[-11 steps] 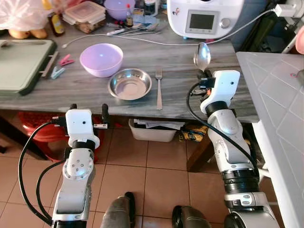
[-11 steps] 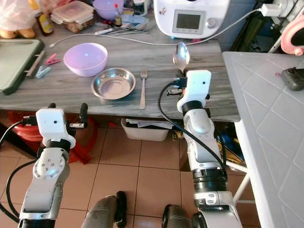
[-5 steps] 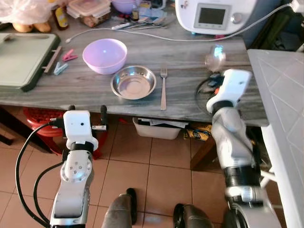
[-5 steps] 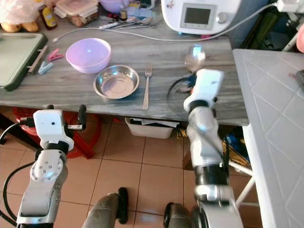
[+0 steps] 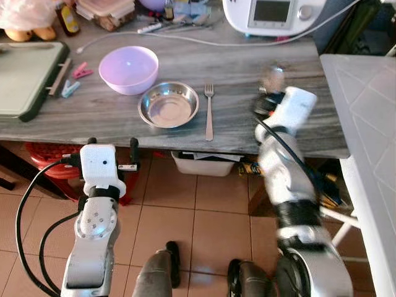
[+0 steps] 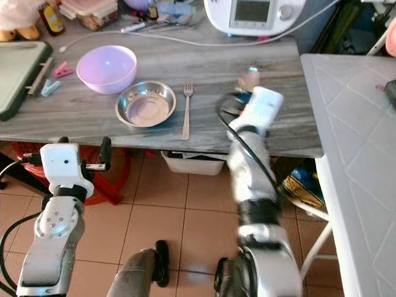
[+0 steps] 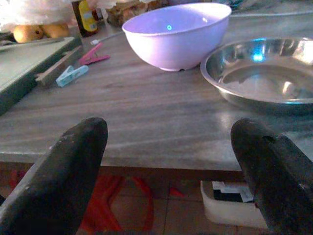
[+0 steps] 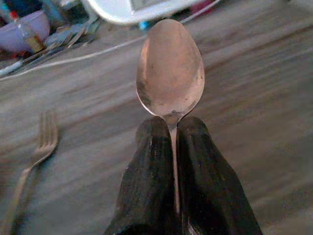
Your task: Setting the table
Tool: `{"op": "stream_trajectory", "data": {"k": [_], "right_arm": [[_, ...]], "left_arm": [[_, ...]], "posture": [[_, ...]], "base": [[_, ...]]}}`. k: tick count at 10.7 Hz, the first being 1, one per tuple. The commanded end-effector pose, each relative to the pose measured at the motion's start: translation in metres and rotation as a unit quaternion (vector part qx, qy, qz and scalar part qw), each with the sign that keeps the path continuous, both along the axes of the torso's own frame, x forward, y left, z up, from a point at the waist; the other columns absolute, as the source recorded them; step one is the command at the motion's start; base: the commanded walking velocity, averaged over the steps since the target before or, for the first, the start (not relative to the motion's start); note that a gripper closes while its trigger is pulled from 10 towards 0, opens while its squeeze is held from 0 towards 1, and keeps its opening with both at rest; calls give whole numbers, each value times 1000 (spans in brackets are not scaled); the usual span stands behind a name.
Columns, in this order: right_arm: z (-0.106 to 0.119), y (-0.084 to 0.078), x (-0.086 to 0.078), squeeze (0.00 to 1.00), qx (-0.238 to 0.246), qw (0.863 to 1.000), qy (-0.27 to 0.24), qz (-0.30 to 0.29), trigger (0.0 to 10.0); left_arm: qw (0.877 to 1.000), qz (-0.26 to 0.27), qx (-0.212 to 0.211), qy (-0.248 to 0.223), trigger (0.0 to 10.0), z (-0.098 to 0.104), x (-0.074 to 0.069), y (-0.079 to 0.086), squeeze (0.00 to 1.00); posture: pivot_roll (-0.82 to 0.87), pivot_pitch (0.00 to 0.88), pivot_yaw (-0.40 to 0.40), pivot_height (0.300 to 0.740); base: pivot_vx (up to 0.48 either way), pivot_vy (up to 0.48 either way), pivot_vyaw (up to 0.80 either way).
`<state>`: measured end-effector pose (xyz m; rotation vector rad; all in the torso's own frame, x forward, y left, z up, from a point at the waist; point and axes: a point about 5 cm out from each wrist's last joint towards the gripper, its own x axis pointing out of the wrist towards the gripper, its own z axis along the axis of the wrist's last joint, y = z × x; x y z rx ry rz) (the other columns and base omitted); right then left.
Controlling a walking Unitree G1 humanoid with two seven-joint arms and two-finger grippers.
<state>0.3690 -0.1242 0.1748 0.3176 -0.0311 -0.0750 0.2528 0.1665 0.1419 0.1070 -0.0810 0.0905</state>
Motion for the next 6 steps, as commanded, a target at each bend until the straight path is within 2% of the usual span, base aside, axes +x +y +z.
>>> {"op": "stream_trajectory", "data": {"k": [1,3,6], "right_arm": [[-3,7,3,0,14,1000,18,4,10000],[-5,18,9,0,23,999,39,20,10000],[-1,29,14,0,20,998,40,35,10000]], "left_arm": [[1000,0,3,5,10000,1,-5,4,0],[1000,-2,5,10,10000,0,-8,4,0],[1000,-5,6,11,10000,2,-8,4,0]], "posture": [[103,292,55,740],[112,301,54,740],[118,307,49,740]], "base": [[0,0,0],[0,0,0],[0,0,0]]}}
